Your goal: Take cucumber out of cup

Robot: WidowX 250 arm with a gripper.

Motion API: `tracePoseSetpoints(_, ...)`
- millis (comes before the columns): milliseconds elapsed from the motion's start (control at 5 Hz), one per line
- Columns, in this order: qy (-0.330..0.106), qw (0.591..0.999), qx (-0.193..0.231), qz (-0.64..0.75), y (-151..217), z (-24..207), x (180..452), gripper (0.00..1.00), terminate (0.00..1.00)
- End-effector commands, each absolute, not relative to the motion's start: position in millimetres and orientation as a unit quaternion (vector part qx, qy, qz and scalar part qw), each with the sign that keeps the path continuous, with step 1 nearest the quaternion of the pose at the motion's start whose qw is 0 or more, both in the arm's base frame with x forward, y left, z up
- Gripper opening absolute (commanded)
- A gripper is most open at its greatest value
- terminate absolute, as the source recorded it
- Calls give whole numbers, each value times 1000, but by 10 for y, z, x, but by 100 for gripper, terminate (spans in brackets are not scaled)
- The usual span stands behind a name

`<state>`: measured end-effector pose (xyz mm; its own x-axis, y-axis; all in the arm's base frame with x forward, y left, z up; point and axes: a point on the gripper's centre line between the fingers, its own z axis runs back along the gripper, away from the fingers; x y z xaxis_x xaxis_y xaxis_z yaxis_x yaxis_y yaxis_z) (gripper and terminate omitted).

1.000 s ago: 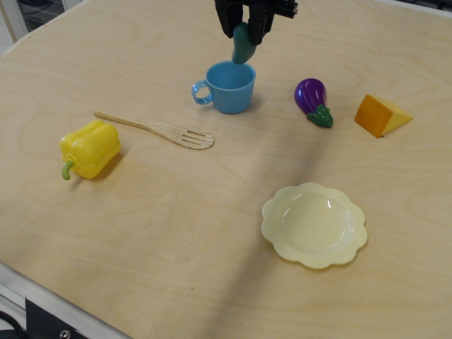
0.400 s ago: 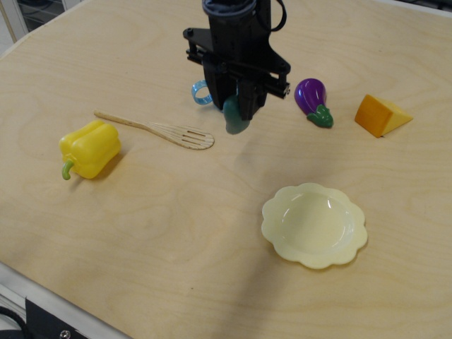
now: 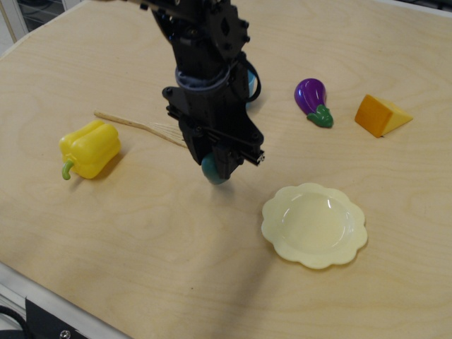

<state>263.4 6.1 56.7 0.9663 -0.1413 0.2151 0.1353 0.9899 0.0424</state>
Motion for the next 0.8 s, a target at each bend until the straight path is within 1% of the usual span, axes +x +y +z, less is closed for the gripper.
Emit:
tracePoseSetpoints(0,-118,990,28,-75,96,467,2549,100,0)
tracePoseSetpoints(200,-108,990,38,-80,91,393,2514,100,0)
tracePoseSetpoints(400,-98,992,36,-77,88,343,2506,100,0)
tracePoseSetpoints(600,-95,993,36,-67,105,344,2523,100,0)
